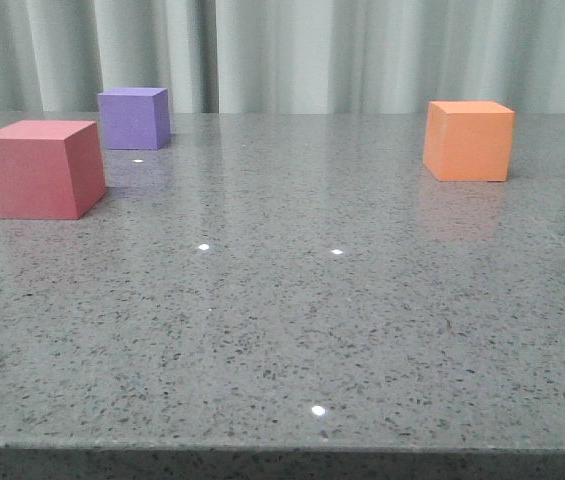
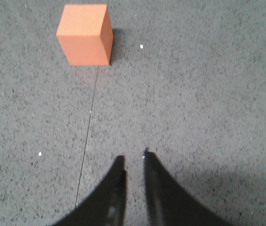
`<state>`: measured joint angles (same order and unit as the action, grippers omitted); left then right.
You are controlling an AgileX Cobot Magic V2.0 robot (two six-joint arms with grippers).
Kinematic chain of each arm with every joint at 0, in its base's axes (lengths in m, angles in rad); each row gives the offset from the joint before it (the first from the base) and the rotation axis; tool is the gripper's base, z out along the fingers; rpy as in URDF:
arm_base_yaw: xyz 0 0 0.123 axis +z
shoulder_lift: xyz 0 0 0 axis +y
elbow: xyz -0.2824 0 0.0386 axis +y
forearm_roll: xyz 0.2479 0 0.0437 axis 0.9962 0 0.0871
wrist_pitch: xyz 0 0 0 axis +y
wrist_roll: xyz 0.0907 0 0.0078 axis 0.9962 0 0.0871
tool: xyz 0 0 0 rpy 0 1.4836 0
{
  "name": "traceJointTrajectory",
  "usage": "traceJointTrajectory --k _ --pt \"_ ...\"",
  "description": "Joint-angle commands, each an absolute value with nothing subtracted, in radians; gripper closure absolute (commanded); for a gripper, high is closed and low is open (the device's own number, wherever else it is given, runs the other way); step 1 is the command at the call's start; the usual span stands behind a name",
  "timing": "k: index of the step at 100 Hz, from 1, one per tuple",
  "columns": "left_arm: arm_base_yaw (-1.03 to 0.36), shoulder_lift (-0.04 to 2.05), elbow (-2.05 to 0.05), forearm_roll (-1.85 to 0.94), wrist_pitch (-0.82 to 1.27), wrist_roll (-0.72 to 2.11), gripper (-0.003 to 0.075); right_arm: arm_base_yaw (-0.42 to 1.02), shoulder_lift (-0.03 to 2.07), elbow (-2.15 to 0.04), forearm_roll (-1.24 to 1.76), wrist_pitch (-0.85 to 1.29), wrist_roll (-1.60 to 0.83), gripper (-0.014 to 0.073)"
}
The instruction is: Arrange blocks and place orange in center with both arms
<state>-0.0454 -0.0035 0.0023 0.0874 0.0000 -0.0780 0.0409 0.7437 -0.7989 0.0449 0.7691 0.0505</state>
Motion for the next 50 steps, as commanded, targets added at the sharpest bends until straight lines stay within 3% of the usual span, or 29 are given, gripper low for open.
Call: traceJointTrajectory --k 1,11,18,50 --pt "-0.043 -0.040 0.044 0.086 -0.082 -0.082 0.0741 0.042 0.746 -0.836 0.053 0.746 0.039 0.0256" --pt "-0.043 -0.040 0.044 0.086 -0.082 -0.082 0.0741 0.042 0.746 -0.836 0.053 0.761 0.039 0.0022" --pt "-0.043 -0.040 0.044 0.086 -0.082 -0.082 0.0741 0.042 0.746 -0.836 0.058 0.760 0.039 -0.0069" --pt "-0.043 -0.040 0.044 0.086 -0.082 -0.082 0.0741 0.065 0.818 -0.869 0.119 0.691 0.039 -0.0053"
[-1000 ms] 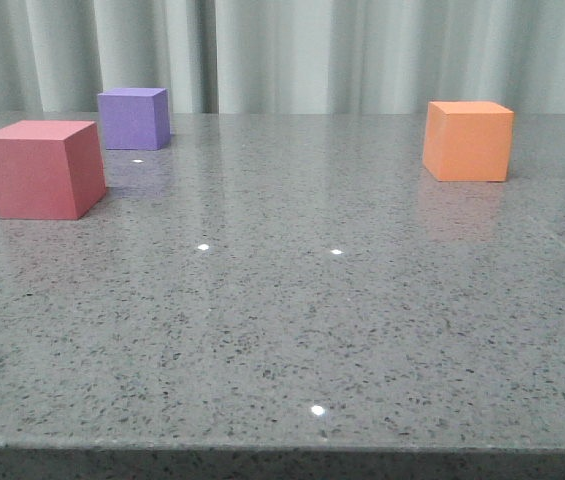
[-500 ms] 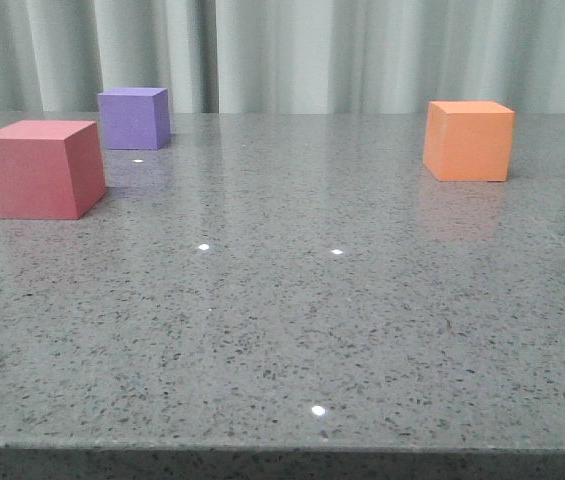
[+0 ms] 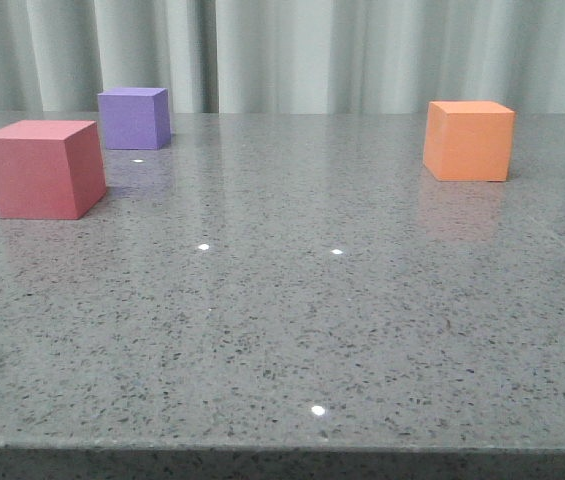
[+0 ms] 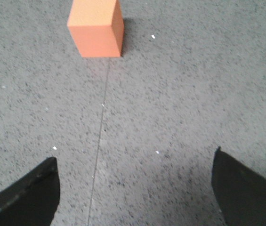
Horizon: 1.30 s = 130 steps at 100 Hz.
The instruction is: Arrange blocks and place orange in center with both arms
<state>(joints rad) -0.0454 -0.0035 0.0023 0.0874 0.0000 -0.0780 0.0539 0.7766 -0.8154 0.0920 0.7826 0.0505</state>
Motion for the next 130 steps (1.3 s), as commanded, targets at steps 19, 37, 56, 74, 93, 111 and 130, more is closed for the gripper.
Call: traceJointTrajectory --k 19,37,56,74,93,111,130 --pt "-0.043 -0.040 0.044 0.086 -0.082 -0.082 0.0741 0.113 0.994 -0.987 0.134 0.656 0.039 -0.0053" --pt "-0.043 -0.040 0.044 0.086 -0.082 -0.082 0.0741 0.148 1.204 -1.138 0.135 0.630 0.039 -0.0053" --pt "-0.043 -0.040 0.044 0.086 -0.082 -0.082 0.0741 0.169 1.415 -1.327 0.133 0.644 0.039 -0.0053" --pt "-0.043 -0.040 0.044 0.086 -0.082 -0.082 0.0741 0.172 1.567 -1.469 0.124 0.662 0.039 -0.0053" --pt "-0.043 -0.040 0.044 0.086 -0.082 -0.082 0.0741 0.172 1.678 -1.539 0.110 0.663 0.039 -0.0053" --pt "-0.043 -0.040 0.044 0.086 -0.082 -0.082 0.0741 0.172 1.747 -1.545 0.108 0.670 0.039 -0.0048" --pt "-0.043 -0.040 0.044 0.086 -0.082 -0.082 0.0741 0.172 1.771 -1.545 0.104 0.684 0.039 0.0118"
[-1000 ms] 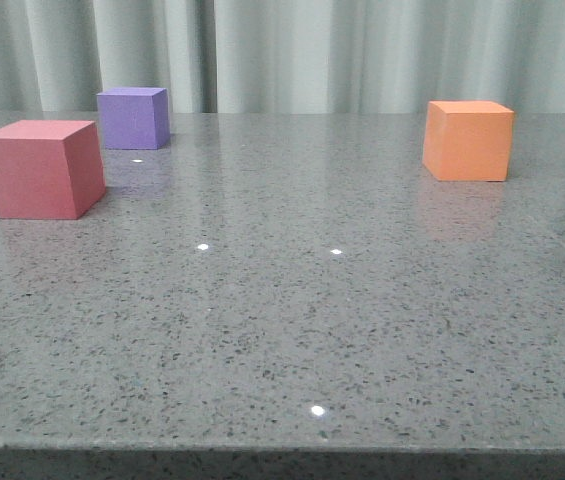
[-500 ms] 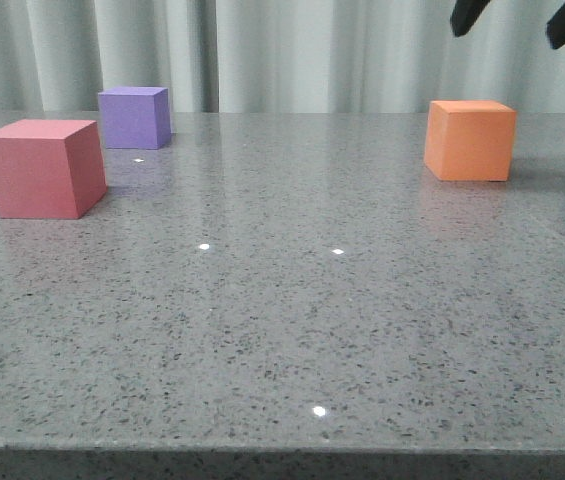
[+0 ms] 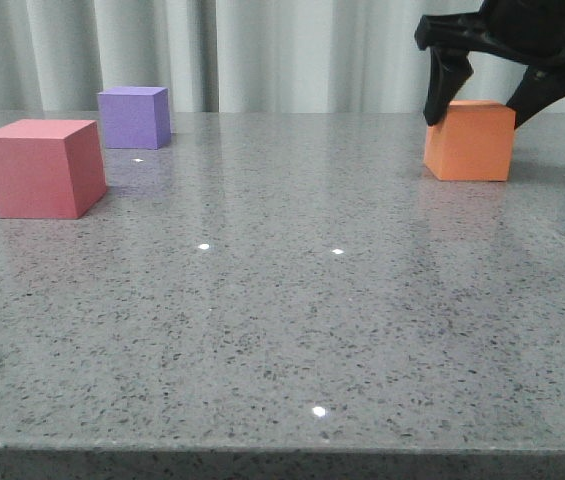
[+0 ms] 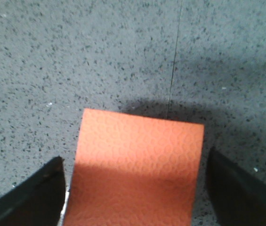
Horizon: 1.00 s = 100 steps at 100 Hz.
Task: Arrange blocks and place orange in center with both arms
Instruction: 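Lower the open right gripper over the orange cube and close, then lift the orange cube and carry it toward the table's middle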
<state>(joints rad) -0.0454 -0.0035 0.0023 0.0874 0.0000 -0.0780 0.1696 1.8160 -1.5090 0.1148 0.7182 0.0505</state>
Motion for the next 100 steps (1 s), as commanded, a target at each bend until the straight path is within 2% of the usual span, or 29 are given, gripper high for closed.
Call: traceJointTrajectory --k 1,11,32,57,79,100 --pt "-0.043 -0.040 0.044 0.086 -0.082 -0.082 0.0741 0.172 1.771 -1.545 0.104 0.684 0.039 0.0133" --pt "-0.043 -0.040 0.044 0.086 -0.082 -0.082 0.0741 0.172 1.767 -1.546 0.104 0.685 0.039 0.0214" --pt "-0.043 -0.040 0.044 0.086 -0.082 -0.082 0.0741 0.197 1.765 -1.608 0.106 0.717 0.049 0.0216" --pt "-0.043 -0.040 0.044 0.086 -0.082 -0.082 0.0741 0.348 1.780 -1.719 0.083 0.691 0.158 0.0216" --pt "-0.043 -0.040 0.044 0.086 -0.082 -0.082 0.0741 0.482 1.872 -1.842 -0.048 0.695 0.325 0.0216" --pt "-0.043 -0.040 0.044 0.086 -0.082 -0.082 0.0741 0.539 1.971 -1.957 -0.096 0.749 0.396 0.0216"
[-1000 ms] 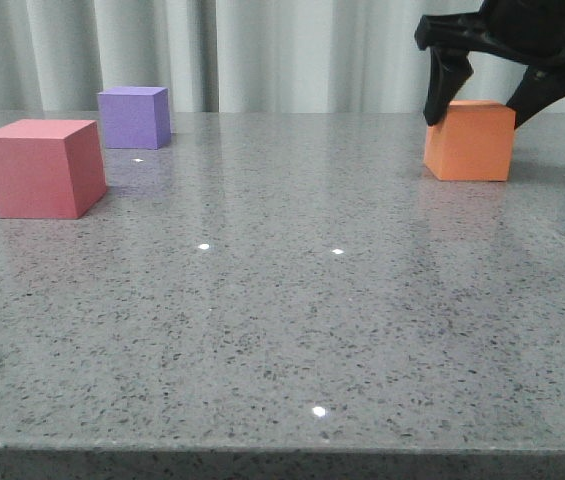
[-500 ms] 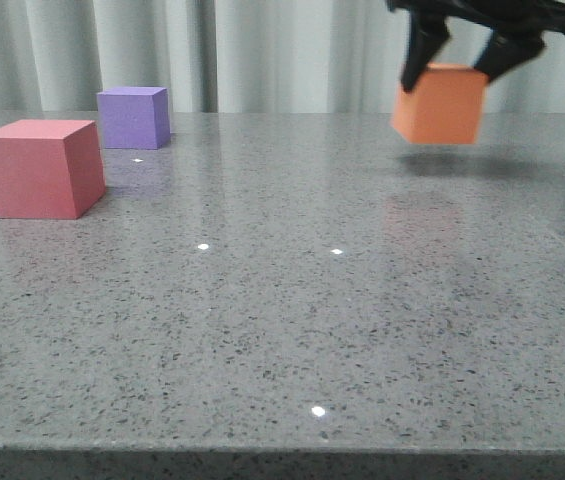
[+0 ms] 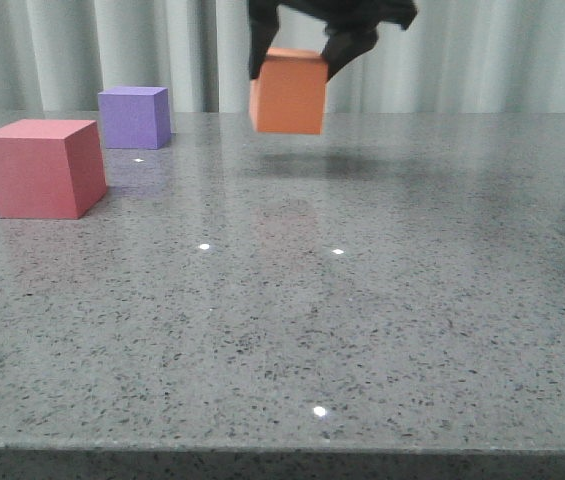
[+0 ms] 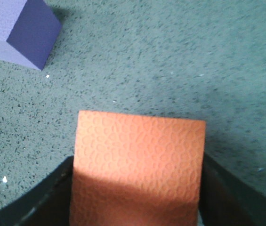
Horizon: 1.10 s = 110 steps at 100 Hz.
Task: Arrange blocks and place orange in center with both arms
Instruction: 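Lift the orange cube and carry it toward the table's middle, then lower the orange cube, open the right gripper and withdraw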
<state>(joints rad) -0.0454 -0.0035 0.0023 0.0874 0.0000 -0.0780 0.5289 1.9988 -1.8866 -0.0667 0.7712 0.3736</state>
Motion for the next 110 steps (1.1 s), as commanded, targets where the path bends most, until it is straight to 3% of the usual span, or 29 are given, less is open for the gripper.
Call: traceJointTrajectory --k 1,24,50,86,110 --pt "-0.043 -0.040 0.044 0.086 -0.082 -0.082 0.0741 0.540 1.974 -1.960 -0.096 0.752 0.399 0.0216" --pt "-0.043 -0.040 0.044 0.086 -0.082 -0.082 0.0741 0.553 2.016 -1.979 -0.091 0.777 0.414 0.0192" --pt "-0.043 -0.040 0.044 0.086 -0.082 -0.082 0.0741 0.553 2.024 -1.979 -0.090 0.777 0.414 -0.0071" --pt "-0.043 -0.040 0.044 0.086 -0.082 -0.082 0.0741 0.547 2.005 -2.043 -0.093 0.859 0.391 -0.0070" --pt "-0.043 -0.040 0.044 0.086 -0.082 -0.082 0.0741 0.465 1.922 -2.054 -0.089 0.960 0.297 -0.0070"
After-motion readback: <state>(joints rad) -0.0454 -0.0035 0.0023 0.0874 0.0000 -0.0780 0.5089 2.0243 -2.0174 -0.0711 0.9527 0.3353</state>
